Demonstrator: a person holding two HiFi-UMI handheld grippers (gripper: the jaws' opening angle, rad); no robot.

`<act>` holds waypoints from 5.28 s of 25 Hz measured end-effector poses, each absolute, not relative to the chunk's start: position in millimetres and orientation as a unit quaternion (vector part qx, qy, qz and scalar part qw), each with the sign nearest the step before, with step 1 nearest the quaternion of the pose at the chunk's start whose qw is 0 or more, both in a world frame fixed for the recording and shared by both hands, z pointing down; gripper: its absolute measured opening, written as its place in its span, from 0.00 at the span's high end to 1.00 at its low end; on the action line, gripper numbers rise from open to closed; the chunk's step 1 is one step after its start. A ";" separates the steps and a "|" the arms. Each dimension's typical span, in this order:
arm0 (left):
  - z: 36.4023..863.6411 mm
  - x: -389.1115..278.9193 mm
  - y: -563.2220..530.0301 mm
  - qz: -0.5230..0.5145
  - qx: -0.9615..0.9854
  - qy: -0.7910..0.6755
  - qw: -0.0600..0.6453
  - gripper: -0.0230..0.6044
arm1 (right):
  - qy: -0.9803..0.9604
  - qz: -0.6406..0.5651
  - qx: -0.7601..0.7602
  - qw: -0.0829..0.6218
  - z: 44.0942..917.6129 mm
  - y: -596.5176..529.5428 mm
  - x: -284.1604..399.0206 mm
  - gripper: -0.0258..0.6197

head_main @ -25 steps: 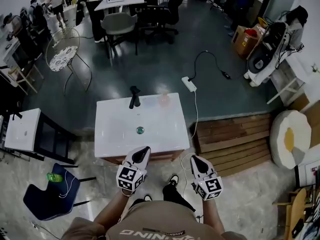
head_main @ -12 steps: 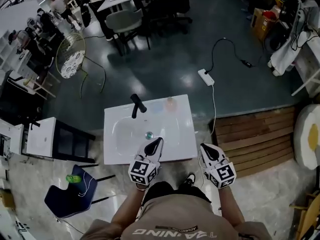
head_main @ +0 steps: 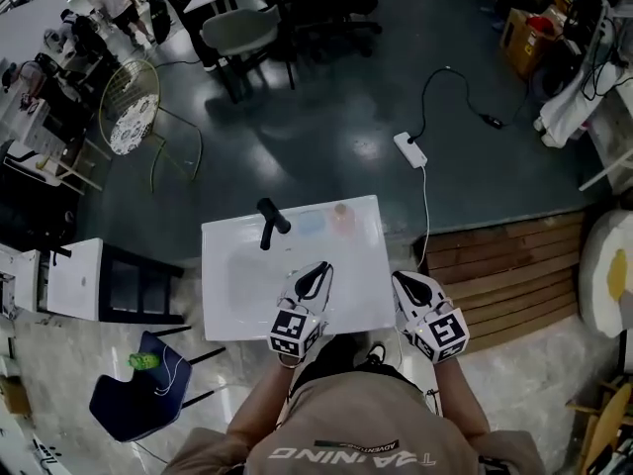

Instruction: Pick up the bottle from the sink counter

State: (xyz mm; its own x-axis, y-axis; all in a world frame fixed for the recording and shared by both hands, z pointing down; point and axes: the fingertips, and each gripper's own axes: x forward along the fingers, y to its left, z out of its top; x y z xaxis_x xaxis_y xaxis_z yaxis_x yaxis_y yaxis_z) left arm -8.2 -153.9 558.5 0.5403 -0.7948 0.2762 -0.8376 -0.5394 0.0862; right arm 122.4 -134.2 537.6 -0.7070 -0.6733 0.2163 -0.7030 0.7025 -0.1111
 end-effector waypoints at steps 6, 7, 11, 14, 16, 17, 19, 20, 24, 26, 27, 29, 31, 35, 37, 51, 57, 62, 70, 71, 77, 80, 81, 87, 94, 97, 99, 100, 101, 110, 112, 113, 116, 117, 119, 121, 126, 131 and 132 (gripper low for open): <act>591.7 -11.3 -198.1 0.096 0.888 -0.434 0.119 0.95 | -0.908 0.076 0.389 0.134 545.8 -161.4 110.6 0.94; 596.9 -12.5 -202.9 0.098 0.890 -0.429 0.119 0.95 | -0.905 0.077 0.395 0.137 548.3 -165.5 109.6 0.94; 617.2 -11.9 -229.4 0.106 0.899 -0.408 0.117 0.95 | -0.894 0.080 0.419 0.136 555.1 -188.9 105.4 0.94; 632.6 -9.9 -242.7 0.117 0.895 -0.412 0.121 0.94 | -0.892 0.099 0.421 0.134 564.2 -193.3 106.9 0.94; 636.6 -10.9 -251.8 0.111 0.893 -0.420 0.117 0.93 | -0.892 0.106 0.416 0.138 572.1 -196.4 108.7 0.94; 638.7 -9.9 -257.2 0.106 0.894 -0.421 0.113 0.90 | -0.893 0.108 0.413 0.142 577.9 -200.0 109.5 0.94; 646.8 -4.9 -266.0 0.102 0.895 -0.420 0.106 0.71 | -0.896 0.110 0.404 0.150 592.6 -208.5 111.3 0.94; 652.2 -3.1 -270.2 0.103 0.895 -0.422 0.103 0.67 | -0.898 0.111 0.400 0.150 598.6 -213.5 111.3 0.94; 673.5 -1.2 -287.3 0.105 0.885 -0.443 0.097 0.67 | -0.903 0.112 0.384 0.153 608.5 -231.1 105.7 0.94; 681.2 -1.9 -295.5 0.104 0.879 -0.456 0.091 0.67 | -0.905 0.115 0.381 0.152 612.5 -235.4 106.2 0.94; 684.4 -2.1 -300.3 0.105 0.877 -0.460 0.089 0.67 | -0.905 0.114 0.380 0.152 613.1 -237.6 106.7 0.94; 688.7 -0.6 -309.4 0.103 0.877 -0.462 0.087 0.67 | -0.905 0.115 0.379 0.156 614.2 -240.6 108.5 0.94; 691.8 2.7 -315.8 0.104 0.878 -0.460 0.080 0.67 | -0.903 0.124 0.378 0.162 618.9 -241.0 111.8 0.94; 694.1 3.8 -324.1 0.107 0.876 -0.466 0.061 0.67 | -0.902 0.129 0.379 0.163 626.9 -245.7 116.0 0.94; 694.5 2.7 -325.2 0.103 0.875 -0.469 0.058 0.67 | -0.902 0.129 0.376 0.166 628.2 -247.5 115.8 0.94; 695.4 9.0 -330.0 0.068 0.871 -0.483 0.061 0.75 | -0.903 0.136 0.370 0.173 642.1 -260.6 124.9 0.94; 692.9 9.0 -326.8 0.039 0.872 -0.484 0.069 0.75 | -0.902 0.142 0.371 0.169 649.6 -257.3 129.3 0.94; 692.2 9.1 -326.8 0.039 0.873 -0.481 0.070 0.75 | -0.900 0.155 0.365 0.181 655.7 -256.4 132.9 0.94; 692.9 7.9 -327.5 0.047 0.881 -0.466 0.063 0.76 | -0.902 0.158 0.361 0.175 668.4 -253.0 131.4 0.94; 692.8 8.6 -327.5 0.049 0.882 -0.465 0.067 0.76 | -0.902 0.159 0.363 0.171 668.2 -253.1 131.7 0.94; 679.6 13.7 -321.8 0.053 0.883 -0.461 0.067 0.76 | -0.904 0.149 0.362 0.172 657.6 -259.0 131.0 0.94; 666.8 13.0 -319.6 0.045 0.883 -0.462 0.072 0.76 | -0.905 0.145 0.363 0.169 652.0 -260.1 129.8 0.94; 661.8 12.9 -318.2 0.045 0.884 -0.461 0.070 0.76 | -0.905 0.143 0.363 0.168 650.8 -259.9 129.7 0.94; 625.1 5.1 -307.7 0.040 0.880 -0.469 0.066 0.76 | -0.910 0.127 0.363 0.154 627.2 -263.9 121.9 0.94; 583.4 -1.9 -285.8 0.049 0.882 -0.468 0.035 0.76 | -0.918 0.129 0.357 0.117 587.6 -264.3 110.0 0.94; 560.1 -4.9 -281.4 0.052 0.882 -0.468 0.027 0.76 | -0.922 0.121 0.352 0.105 567.5 -267.7 103.2 0.94; 544.7 -8.8 -283.8 0.047 0.880 -0.472 0.024 0.76 | -0.926 0.109 0.349 0.098 553.5 -273.6 97.6 0.94; 537.1 -10.5 -284.3 0.045 0.880 -0.473 0.023 0.76 | -0.927 0.104 0.348 0.094 546.0 -275.4 95.3 0.94; 529.6 -11.7 -283.7 0.044 0.879 -0.474 0.022 0.76 | -0.928 0.100 0.348 0.090 538.5 -276.1 93.6 0.94; 479.9 -16.1 -271.6 0.032 0.874 -0.485 0.016 0.76 | -0.933 0.078 0.345 0.063 489.0 -278.2 93.6 0.94; 477.3 -19.4 -268.6 0.031 0.871 -0.490 0.025 0.76 | -0.934 0.072 0.345 0.059 482.6 -278.0 94.4 0.94; 475.8 -21.0 -266.4 0.030 0.869 -0.493 0.029 0.76 | -0.934 0.071 0.344 0.056 480.3 -276.5 94.6 0.94; 464.7 -25.2 -263.3 0.027 0.867 -0.496 0.027 0.76 | -0.935 0.066 0.345 0.052 472.3 -273.9 95.4 0.94; 461.7 -26.9 -262.7 0.027 0.867 -0.498 0.026 0.76 | -0.935 0.064 0.345 0.051 469.4 -273.9 95.8 0.94; 457.3 -30.3 -261.2 0.028 0.865 -0.500 0.025 0.76 | -0.935 0.061 0.346 0.048 464.3 -273.9 96.7 0.94; 454.5 -33.0 -260.5 0.030 0.864 -0.503 0.023 0.76 | -0.936 0.058 0.345 0.044 459.7 -273.8 96.5 0.94; 457.9 -34.9 -260.0 0.040 0.864 -0.502 0.029 0.76 | -0.938 0.052 0.341 0.040 451.8 -273.5 94.1 0.94; 465.1 -38.1 -256.2 0.040 0.863 -0.502 0.037 0.76 | -0.938 0.052 0.339 0.041 453.9 -269.7 92.8 0.94; 464.3 -39.4 -256.2 0.039 0.863 -0.503 0.037 0.76 | -0.938 0.052 0.339 0.042 453.8 -269.3 92.3 0.94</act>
